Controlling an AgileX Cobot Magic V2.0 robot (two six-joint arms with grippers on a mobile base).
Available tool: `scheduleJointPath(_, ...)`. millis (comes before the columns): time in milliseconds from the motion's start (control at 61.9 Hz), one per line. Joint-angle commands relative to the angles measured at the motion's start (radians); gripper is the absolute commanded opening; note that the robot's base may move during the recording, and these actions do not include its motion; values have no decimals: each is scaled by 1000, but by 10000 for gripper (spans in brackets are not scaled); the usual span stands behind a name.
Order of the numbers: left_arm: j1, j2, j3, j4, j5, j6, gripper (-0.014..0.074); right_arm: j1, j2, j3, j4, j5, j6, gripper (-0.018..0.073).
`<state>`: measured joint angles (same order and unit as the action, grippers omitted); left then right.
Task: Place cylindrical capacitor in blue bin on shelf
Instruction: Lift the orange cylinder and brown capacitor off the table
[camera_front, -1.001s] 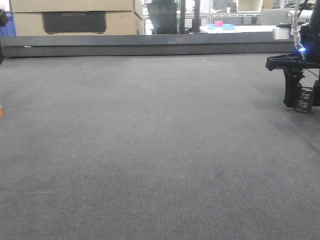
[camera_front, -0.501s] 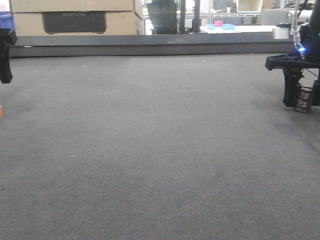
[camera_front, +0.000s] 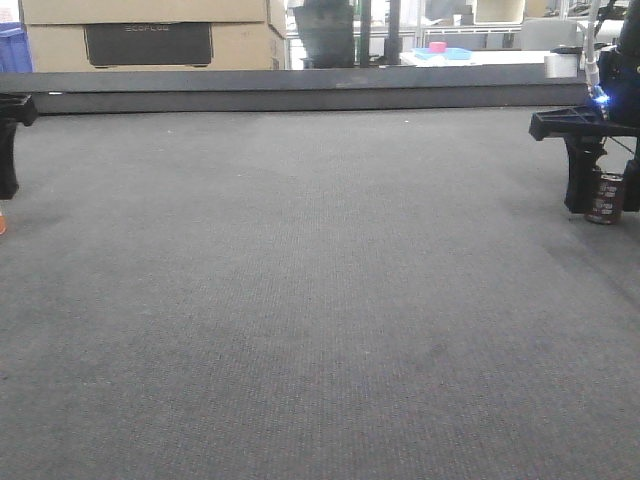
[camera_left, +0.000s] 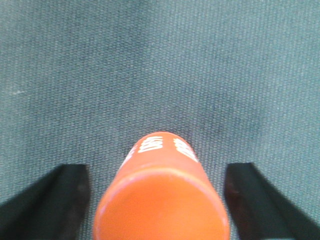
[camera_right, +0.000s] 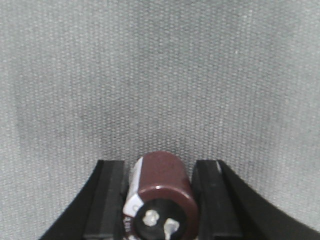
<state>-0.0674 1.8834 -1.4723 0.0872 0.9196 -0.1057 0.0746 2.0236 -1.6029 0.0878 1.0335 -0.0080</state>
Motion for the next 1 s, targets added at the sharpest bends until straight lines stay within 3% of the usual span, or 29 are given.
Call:
scheduleJointPath(0, 2, -4, -8, 2, 0, 0, 209, -3, -6, -3, 4, -9, -1, -162)
scheduleJointPath(145, 2, -4, -8, 2, 12, 0, -113, -3, -6, -3, 4, -9, -1, -162)
scheduleJointPath(339, 2, -20, -8, 2, 22, 6, -111, 1, -40, -3, 4, 1, -1, -163)
scheduleJointPath(517, -20, -114, -8, -44, 6, 143, -111, 14, -130, 0, 4, -20, -1, -163)
scheduleJointPath(581, -39, -156, -3, -50, -20, 151, -111, 16, -162, 2, 4, -35, 8, -163)
scheduleJointPath(775, -86, -283, 98, -142, -193, 151, -111, 16, -276, 109, -14, -176, 16, -163)
scheduleJointPath(985, -129, -426, 288, -215, -427, 151, -111, 16, -444, 345, -22, -440, 16, -163)
